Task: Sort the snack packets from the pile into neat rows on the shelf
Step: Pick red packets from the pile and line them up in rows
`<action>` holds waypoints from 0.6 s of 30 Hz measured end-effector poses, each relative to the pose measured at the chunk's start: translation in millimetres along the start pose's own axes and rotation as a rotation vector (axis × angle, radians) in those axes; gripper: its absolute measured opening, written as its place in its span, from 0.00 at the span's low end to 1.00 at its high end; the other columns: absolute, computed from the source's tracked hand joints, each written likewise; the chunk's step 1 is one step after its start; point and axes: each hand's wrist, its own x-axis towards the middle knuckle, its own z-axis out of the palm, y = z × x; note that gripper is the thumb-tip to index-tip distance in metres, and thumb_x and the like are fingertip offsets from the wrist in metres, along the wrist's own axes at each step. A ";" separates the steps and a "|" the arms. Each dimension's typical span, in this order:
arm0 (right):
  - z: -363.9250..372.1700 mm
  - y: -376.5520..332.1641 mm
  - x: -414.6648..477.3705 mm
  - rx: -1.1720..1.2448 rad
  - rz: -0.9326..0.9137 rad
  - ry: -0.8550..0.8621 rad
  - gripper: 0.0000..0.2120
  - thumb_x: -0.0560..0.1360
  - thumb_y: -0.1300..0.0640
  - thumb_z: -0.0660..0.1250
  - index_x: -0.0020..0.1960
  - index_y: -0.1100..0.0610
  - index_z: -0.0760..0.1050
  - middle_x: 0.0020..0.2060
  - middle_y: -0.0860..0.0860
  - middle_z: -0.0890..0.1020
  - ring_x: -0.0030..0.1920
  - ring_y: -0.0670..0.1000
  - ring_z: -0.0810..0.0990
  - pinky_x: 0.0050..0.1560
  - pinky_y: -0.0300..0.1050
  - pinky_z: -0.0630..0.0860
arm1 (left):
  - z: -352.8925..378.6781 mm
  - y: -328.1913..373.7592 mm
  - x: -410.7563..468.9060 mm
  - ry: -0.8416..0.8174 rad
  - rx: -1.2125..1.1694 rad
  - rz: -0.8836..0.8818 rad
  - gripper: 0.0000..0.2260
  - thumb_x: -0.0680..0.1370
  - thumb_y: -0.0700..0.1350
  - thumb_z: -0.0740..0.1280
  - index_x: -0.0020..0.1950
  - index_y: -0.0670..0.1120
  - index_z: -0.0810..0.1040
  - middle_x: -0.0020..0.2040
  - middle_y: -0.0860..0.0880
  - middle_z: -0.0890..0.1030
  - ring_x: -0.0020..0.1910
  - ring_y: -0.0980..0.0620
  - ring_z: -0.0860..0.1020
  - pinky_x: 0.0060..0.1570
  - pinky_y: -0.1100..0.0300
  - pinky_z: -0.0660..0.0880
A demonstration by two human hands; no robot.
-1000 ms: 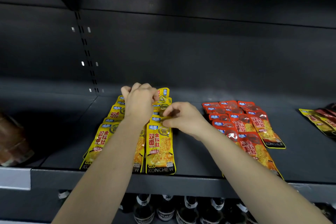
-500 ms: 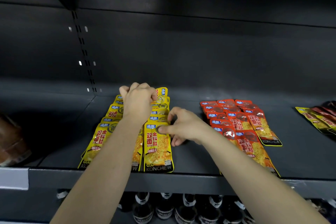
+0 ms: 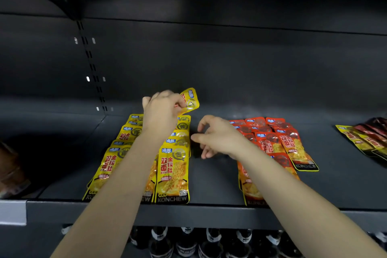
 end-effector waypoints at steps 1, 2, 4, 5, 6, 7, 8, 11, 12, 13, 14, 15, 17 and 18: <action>-8.1 0.8 1.3 -0.012 -0.005 0.023 0.08 0.75 0.59 0.69 0.47 0.58 0.70 0.32 0.58 0.79 0.25 0.54 0.81 0.23 0.39 0.73 | -0.1 4.1 2.4 -0.021 -0.054 -0.011 0.08 0.76 0.39 0.68 0.50 0.53 0.80 0.53 0.52 0.79 0.55 0.49 0.75 0.54 0.56 0.61; -16.3 2.2 2.7 -0.036 -0.010 0.047 0.06 0.75 0.59 0.68 0.46 0.58 0.71 0.31 0.57 0.80 0.24 0.52 0.80 0.22 0.38 0.72 | 0.2 8.5 4.4 -0.046 -0.108 -0.031 0.10 0.76 0.38 0.68 0.52 0.52 0.80 0.54 0.51 0.79 0.54 0.47 0.76 0.55 0.54 0.66; -32.8 6.5 5.2 -0.127 -0.025 0.097 0.05 0.74 0.58 0.68 0.43 0.57 0.72 0.32 0.57 0.81 0.24 0.50 0.80 0.23 0.37 0.72 | 2.0 18.1 7.4 -0.094 -0.218 -0.095 0.12 0.75 0.37 0.69 0.55 0.51 0.80 0.55 0.49 0.79 0.52 0.46 0.78 0.54 0.54 0.71; -40.5 9.7 6.6 -0.184 -0.036 0.126 0.05 0.74 0.57 0.69 0.42 0.56 0.73 0.32 0.56 0.82 0.25 0.50 0.80 0.24 0.37 0.72 | 4.0 22.5 9.0 -0.109 -0.262 -0.131 0.12 0.75 0.37 0.69 0.55 0.51 0.81 0.55 0.50 0.80 0.53 0.47 0.78 0.53 0.57 0.71; -48.0 13.5 7.8 -0.238 -0.052 0.156 0.05 0.73 0.56 0.69 0.41 0.55 0.74 0.32 0.55 0.83 0.26 0.49 0.81 0.26 0.36 0.72 | 6.2 27.0 10.6 -0.123 -0.291 -0.170 0.12 0.74 0.37 0.70 0.54 0.51 0.81 0.53 0.51 0.81 0.53 0.49 0.78 0.52 0.59 0.71; -55.0 17.5 8.9 -0.290 -0.070 0.187 0.05 0.73 0.56 0.69 0.40 0.53 0.74 0.32 0.53 0.83 0.28 0.49 0.81 0.29 0.36 0.72 | 8.7 31.0 12.3 -0.144 -0.307 -0.208 0.11 0.73 0.38 0.71 0.52 0.51 0.82 0.51 0.52 0.81 0.53 0.51 0.77 0.51 0.61 0.70; -61.5 21.4 9.8 -0.339 -0.088 0.216 0.05 0.72 0.55 0.69 0.39 0.52 0.74 0.31 0.50 0.82 0.31 0.49 0.81 0.31 0.36 0.71 | 11.7 34.4 13.6 -0.177 -0.313 -0.241 0.11 0.72 0.38 0.72 0.51 0.51 0.82 0.49 0.52 0.81 0.51 0.52 0.77 0.48 0.62 0.70; -77.1 31.9 12.4 -0.444 -0.127 0.256 0.03 0.72 0.55 0.69 0.39 0.52 0.76 0.31 0.44 0.77 0.38 0.46 0.77 0.36 0.38 0.70 | 21.2 41.1 14.1 -0.318 -0.340 -0.337 0.09 0.71 0.39 0.74 0.50 0.49 0.82 0.48 0.50 0.82 0.45 0.54 0.78 0.43 0.64 0.70; -80.7 35.9 13.8 -0.458 -0.134 0.260 0.03 0.72 0.55 0.69 0.40 0.52 0.77 0.31 0.43 0.77 0.38 0.46 0.76 0.38 0.39 0.70 | 24.5 42.5 13.3 -0.349 -0.345 -0.370 0.10 0.71 0.39 0.75 0.50 0.48 0.82 0.48 0.50 0.83 0.44 0.54 0.79 0.43 0.64 0.71; -83.9 39.7 15.1 -0.470 -0.141 0.267 0.03 0.72 0.55 0.68 0.40 0.52 0.77 0.31 0.42 0.76 0.39 0.46 0.76 0.40 0.40 0.70 | 28.1 43.7 12.5 -0.363 -0.343 -0.399 0.11 0.70 0.39 0.75 0.51 0.47 0.82 0.48 0.49 0.83 0.45 0.53 0.79 0.43 0.63 0.72; -86.6 44.2 16.7 -0.479 -0.148 0.275 0.03 0.73 0.55 0.68 0.40 0.52 0.77 0.32 0.42 0.76 0.40 0.46 0.76 0.41 0.40 0.72 | 31.1 45.0 11.6 -0.363 -0.336 -0.419 0.11 0.70 0.39 0.76 0.50 0.47 0.81 0.48 0.49 0.83 0.45 0.53 0.80 0.43 0.63 0.72; -89.0 47.8 18.0 -0.483 -0.155 0.280 0.03 0.73 0.55 0.68 0.40 0.51 0.76 0.32 0.41 0.76 0.41 0.47 0.77 0.43 0.41 0.73 | 34.3 45.9 10.9 -0.353 -0.328 -0.431 0.10 0.70 0.39 0.76 0.50 0.47 0.81 0.48 0.49 0.83 0.45 0.52 0.80 0.43 0.63 0.71; -93.1 53.3 20.0 -0.475 -0.164 0.289 0.03 0.73 0.55 0.68 0.40 0.50 0.77 0.34 0.42 0.78 0.42 0.47 0.79 0.45 0.44 0.77 | 38.7 48.9 10.1 -0.317 -0.327 -0.438 0.08 0.71 0.39 0.75 0.47 0.49 0.81 0.47 0.50 0.82 0.46 0.53 0.79 0.44 0.63 0.71; -95.0 54.9 20.6 -0.466 -0.168 0.294 0.03 0.72 0.55 0.68 0.40 0.50 0.77 0.35 0.43 0.79 0.42 0.47 0.79 0.45 0.46 0.78 | 40.4 49.8 10.1 -0.296 -0.330 -0.434 0.07 0.71 0.39 0.74 0.44 0.49 0.82 0.46 0.51 0.82 0.47 0.54 0.79 0.47 0.63 0.72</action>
